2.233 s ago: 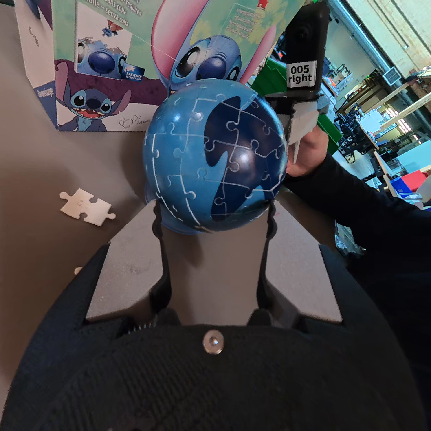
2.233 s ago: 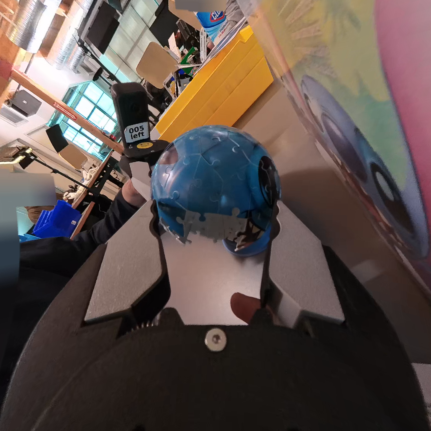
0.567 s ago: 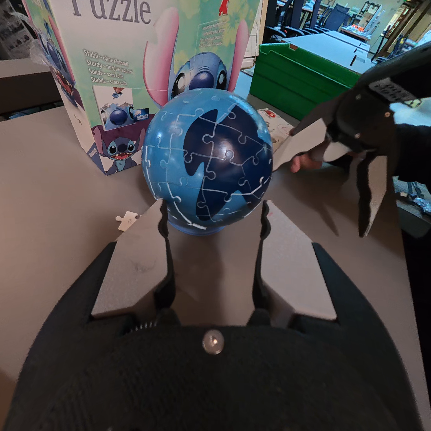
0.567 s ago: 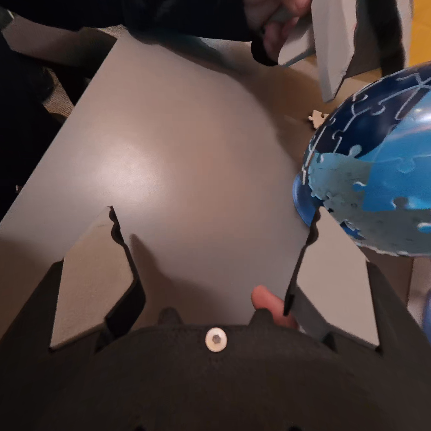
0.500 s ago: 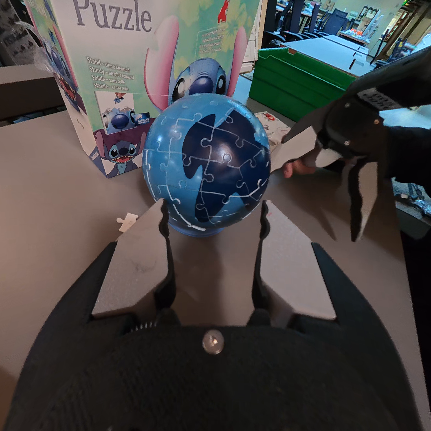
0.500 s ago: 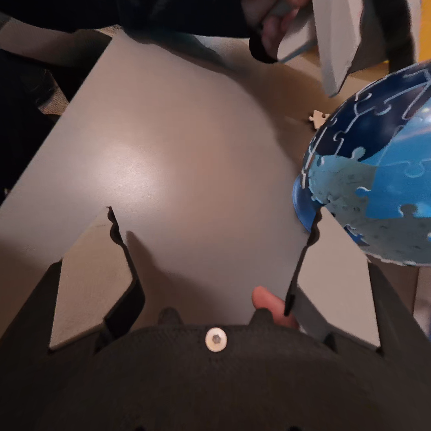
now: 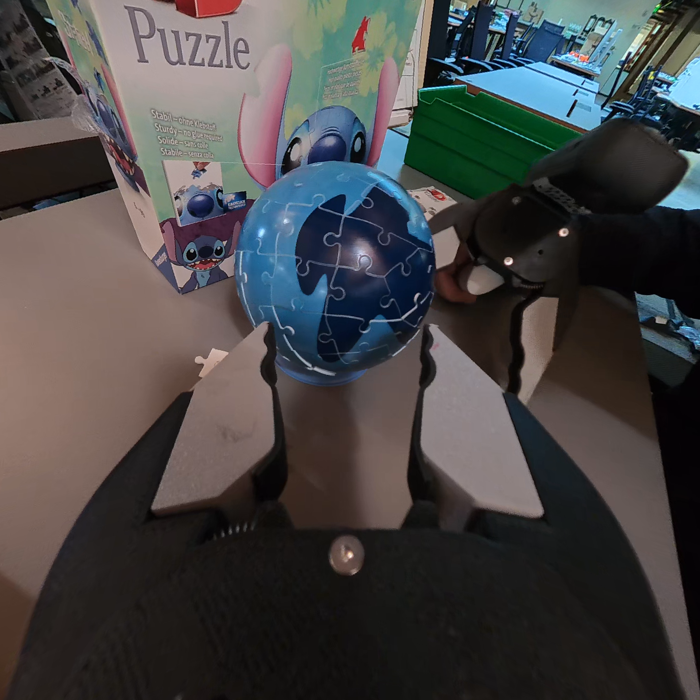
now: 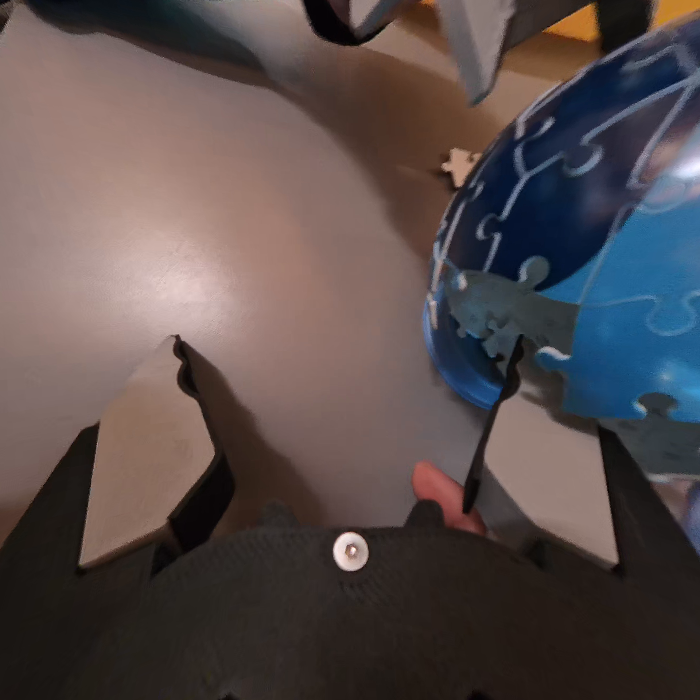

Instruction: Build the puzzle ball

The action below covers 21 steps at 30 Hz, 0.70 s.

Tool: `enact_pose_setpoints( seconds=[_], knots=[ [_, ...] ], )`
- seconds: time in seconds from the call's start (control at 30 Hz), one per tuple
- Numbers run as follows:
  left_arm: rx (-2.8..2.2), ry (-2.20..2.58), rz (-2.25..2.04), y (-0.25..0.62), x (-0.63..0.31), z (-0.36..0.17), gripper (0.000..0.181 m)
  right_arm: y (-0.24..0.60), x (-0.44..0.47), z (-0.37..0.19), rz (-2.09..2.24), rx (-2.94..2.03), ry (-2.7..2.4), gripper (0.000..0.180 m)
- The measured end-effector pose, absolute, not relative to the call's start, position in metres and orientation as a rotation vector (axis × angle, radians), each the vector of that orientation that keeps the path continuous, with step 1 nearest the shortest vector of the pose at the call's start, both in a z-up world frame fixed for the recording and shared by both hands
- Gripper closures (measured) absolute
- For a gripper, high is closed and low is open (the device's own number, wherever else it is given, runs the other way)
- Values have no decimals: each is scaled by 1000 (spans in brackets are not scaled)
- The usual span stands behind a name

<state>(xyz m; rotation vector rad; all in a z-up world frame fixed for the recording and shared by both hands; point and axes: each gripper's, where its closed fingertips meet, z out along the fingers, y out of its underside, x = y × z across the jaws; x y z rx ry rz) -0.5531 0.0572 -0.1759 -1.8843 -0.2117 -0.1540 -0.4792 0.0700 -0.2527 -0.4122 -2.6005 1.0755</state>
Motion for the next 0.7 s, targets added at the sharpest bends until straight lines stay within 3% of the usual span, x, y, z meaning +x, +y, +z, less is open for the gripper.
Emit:
enact_pose_setpoints(
  seconds=[0.7],
  knots=[
    [-1890,-209,-167,58,-551,-177,106,71,-472,-261,983,-554,-2680,23]
  ],
)
